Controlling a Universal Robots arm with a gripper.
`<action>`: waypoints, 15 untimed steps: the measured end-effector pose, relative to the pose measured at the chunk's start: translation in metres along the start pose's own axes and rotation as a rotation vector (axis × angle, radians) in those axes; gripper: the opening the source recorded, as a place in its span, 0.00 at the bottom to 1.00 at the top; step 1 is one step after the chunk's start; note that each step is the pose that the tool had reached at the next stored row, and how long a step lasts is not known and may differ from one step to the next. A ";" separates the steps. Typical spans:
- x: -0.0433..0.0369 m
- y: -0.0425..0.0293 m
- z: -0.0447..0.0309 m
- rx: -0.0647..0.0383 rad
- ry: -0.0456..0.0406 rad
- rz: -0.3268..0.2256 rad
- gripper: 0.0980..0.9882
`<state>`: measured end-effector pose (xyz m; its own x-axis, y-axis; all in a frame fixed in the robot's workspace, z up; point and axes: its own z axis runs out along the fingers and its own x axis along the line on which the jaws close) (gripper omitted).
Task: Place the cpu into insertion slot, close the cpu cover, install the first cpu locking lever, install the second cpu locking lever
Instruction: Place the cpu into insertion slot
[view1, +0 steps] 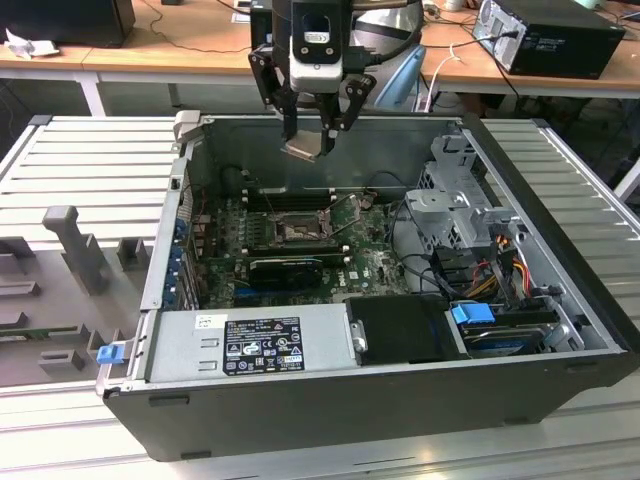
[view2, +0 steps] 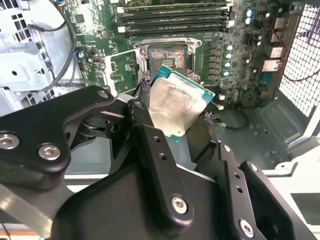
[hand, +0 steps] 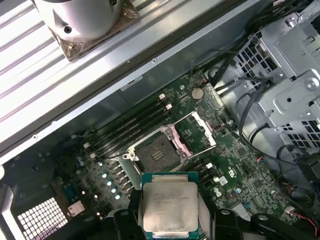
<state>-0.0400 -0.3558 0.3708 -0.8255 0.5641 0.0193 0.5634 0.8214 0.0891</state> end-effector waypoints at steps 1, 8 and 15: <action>0.0000 0.0000 0.0000 0.000 -0.0009 0.010 0.48; 0.0000 0.0000 0.0003 -0.002 -0.0090 0.098 0.48; 0.0000 -0.0001 0.0007 -0.003 -0.0194 0.211 0.48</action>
<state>-0.0400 -0.3558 0.3701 -0.6886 0.7249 0.0187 0.7233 0.6848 0.0884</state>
